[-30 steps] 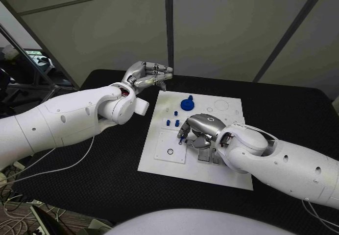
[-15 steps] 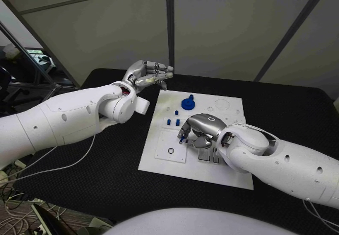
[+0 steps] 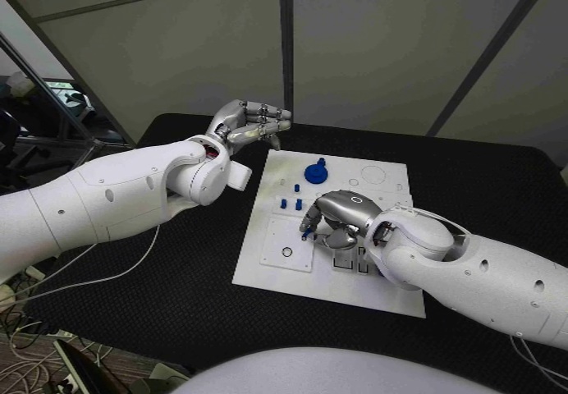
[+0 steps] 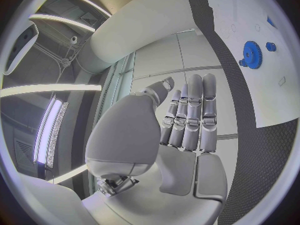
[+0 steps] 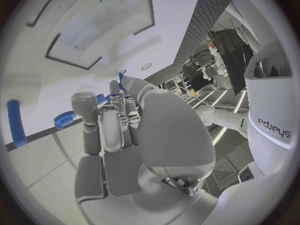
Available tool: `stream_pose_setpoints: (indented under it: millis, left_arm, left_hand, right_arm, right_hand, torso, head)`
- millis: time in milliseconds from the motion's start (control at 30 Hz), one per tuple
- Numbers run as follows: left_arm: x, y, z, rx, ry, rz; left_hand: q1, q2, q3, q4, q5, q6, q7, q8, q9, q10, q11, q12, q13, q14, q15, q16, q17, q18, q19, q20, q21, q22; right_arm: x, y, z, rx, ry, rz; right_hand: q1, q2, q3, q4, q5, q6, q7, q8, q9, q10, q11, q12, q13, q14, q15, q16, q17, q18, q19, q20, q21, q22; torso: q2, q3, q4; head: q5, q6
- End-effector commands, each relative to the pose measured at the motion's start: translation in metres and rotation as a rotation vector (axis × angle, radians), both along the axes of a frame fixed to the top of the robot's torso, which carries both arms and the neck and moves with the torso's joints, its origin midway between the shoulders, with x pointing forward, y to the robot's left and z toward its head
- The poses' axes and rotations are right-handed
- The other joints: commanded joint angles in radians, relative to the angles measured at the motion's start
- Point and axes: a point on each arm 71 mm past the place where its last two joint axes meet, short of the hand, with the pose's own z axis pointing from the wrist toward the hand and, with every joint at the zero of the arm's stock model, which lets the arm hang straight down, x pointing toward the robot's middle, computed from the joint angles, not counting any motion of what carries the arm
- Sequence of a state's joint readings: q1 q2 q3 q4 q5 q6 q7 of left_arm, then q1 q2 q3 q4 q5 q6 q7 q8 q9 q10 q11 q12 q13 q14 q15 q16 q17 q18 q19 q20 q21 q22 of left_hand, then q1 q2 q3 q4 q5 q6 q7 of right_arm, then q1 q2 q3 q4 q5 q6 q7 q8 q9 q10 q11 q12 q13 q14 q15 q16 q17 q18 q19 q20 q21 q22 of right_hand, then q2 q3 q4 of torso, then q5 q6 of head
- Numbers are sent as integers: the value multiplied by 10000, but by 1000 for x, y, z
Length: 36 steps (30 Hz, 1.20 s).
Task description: Assemble the parts on the task board
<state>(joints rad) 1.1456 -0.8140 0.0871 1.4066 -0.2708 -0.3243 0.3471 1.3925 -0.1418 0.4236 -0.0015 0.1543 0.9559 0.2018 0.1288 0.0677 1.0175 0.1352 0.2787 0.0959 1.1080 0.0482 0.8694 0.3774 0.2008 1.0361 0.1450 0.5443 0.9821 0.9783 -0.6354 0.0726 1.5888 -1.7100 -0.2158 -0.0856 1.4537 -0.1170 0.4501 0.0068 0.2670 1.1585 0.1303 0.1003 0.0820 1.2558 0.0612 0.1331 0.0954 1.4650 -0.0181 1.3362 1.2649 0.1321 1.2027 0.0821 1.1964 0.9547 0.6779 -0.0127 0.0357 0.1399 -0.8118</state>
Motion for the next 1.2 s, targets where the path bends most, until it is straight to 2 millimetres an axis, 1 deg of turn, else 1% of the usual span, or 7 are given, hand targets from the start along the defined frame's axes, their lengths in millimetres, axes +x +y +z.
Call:
stream_pose_setpoints:
  millis: [33,133,267,400,600,900,1200]
  left_arm:
    - [0,-1,1,-67,-12,-91]
    - [0,-1,1,-68,-11,-95]
    - [0,-1,1,-67,-6,-97]
    - [0,-1,1,-67,0,-104]
    - [0,-1,1,-66,8,-108]
    - [0,-2,1,-66,23,-123]
    - [0,-2,1,-69,37,-145]
  left_hand:
    - [-6,76,-70,11,-42,-32,52,5,-12,-86,-6,49,-12,-57,10,-28,-9,-183,-14,-4,-52,-8]
    - [-6,76,-70,11,-42,-32,52,5,-12,-86,-6,49,-12,-57,10,-28,-9,-183,-14,-4,-52,-8]
    - [-6,76,-70,11,-42,-32,52,5,-12,-86,-6,49,-12,-57,10,-28,-9,-183,-14,-4,-52,-8]
    - [-2,78,-76,7,-42,-41,55,2,-12,-98,-3,52,-13,-58,12,-32,-14,-182,-13,-3,-56,-13]
    - [-2,78,-76,7,-42,-41,55,2,-12,-98,-3,52,-13,-58,12,-32,-14,-182,-13,-3,-56,-13]
    - [-2,78,-76,7,-42,-41,55,2,-12,-98,-3,52,-13,-58,12,-32,-14,-182,-13,-3,-56,-13]
    - [4,81,-86,4,-42,-53,60,0,-13,-115,1,58,-15,-59,14,-37,-22,-182,-13,-1,-62,-21]
  right_arm:
    - [-1,0,-2,-122,133,114]
    - [-2,1,-2,-90,123,131]
    - [-2,1,-2,-67,117,150]
    - [-2,1,-1,-52,111,159]
    - [-3,2,-1,-68,130,170]
    - [-3,2,-1,-121,175,175]
    - [-2,2,-2,-331,74,-13]
  right_hand:
    - [-59,19,11,-58,49,-3,56,38,12,16,10,-34,15,626,-12,40,0,-66,44,29,47,5]
    - [-61,21,10,-57,49,-1,56,38,12,17,10,-34,16,626,-12,44,4,-66,44,29,48,7]
    - [-69,26,7,-55,49,3,55,40,13,19,9,-36,18,628,-10,58,21,-67,45,31,53,13]
    - [-72,29,6,-54,49,5,54,41,14,20,9,-36,19,629,-10,67,31,-68,47,32,57,19]
    - [-75,34,5,-54,50,7,53,41,14,21,8,-37,21,630,-10,73,37,-69,51,33,63,28]
    - [-79,37,3,-55,50,9,53,41,15,21,8,-39,23,631,-9,89,55,-75,66,34,82,59]
    - [-131,31,-31,-48,35,-14,60,23,11,-7,17,-69,29,623,-2,84,32,-69,36,44,71,41]
  torso:
    - [4,-3,4]
    - [0,3,3]
    - [3,-3,-2]
    - [6,1,-5]
    - [2,-4,1]
    - [-11,0,5]
    - [1,-1,1]
  head:
    - [-4,-23]
    - [1,-30]
    - [-1,-29]
    - [-3,-46]
    - [-27,-44]
    - [-9,-71]
    - [-24,-51]
